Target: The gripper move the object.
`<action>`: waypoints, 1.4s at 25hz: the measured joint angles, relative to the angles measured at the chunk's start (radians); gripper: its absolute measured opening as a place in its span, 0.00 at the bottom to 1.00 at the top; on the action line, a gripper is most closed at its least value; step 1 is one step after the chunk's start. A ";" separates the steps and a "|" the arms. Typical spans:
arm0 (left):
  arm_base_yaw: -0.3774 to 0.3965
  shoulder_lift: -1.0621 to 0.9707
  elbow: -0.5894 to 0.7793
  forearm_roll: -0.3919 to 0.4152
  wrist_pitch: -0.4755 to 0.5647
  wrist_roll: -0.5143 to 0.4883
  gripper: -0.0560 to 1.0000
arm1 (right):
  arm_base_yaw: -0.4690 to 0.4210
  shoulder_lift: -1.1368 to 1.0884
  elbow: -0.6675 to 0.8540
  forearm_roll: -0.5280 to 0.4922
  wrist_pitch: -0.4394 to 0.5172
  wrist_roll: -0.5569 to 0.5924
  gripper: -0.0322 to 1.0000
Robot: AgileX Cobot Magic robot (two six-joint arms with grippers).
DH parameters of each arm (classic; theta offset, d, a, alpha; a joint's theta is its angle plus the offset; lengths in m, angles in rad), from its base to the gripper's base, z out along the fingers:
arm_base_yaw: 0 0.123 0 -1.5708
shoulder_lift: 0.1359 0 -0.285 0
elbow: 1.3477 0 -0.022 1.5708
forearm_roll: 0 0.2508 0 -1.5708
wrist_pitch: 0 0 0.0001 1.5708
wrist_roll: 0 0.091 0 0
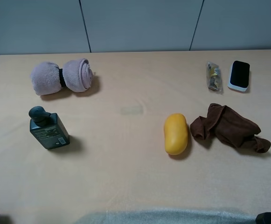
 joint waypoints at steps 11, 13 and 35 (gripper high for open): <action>0.000 0.000 0.000 0.000 0.000 0.000 0.94 | -0.299 -0.243 0.186 -0.014 0.003 -0.045 0.70; 0.000 0.000 0.000 0.000 0.000 0.000 0.94 | -0.355 -0.298 0.218 -0.014 0.003 -0.049 0.70; 0.000 0.000 0.000 0.000 0.000 0.000 0.94 | -0.588 -0.605 0.372 -0.107 -0.185 -0.221 0.70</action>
